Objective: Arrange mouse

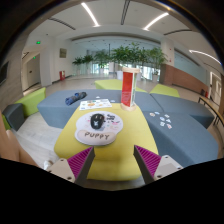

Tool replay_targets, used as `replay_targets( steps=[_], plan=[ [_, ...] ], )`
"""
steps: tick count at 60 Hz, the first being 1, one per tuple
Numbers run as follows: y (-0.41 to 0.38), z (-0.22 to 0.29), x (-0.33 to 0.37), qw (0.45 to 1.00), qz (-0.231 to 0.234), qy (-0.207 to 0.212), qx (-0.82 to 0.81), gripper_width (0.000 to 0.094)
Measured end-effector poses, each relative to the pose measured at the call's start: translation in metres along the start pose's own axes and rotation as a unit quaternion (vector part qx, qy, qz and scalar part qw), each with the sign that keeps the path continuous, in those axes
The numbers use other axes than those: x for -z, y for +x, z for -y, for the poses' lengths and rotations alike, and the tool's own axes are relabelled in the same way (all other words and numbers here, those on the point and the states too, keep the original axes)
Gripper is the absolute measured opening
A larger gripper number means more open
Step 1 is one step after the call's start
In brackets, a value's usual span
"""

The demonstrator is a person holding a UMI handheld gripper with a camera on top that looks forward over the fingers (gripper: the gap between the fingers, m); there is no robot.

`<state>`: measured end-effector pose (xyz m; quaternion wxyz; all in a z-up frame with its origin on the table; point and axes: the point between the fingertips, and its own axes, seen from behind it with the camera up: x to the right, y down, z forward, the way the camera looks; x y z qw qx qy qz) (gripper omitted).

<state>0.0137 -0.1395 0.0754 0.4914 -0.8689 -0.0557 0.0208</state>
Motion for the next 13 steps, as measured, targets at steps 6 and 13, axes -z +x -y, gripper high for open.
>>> replay_targets(
  steps=[6,13],
  plan=[
    [0.012,-0.009,-0.004,1.0,-0.008,-0.009,0.002,0.0836],
    [0.01,-0.018,-0.011,1.0,0.01,-0.018,-0.01,0.0841]
  ],
)
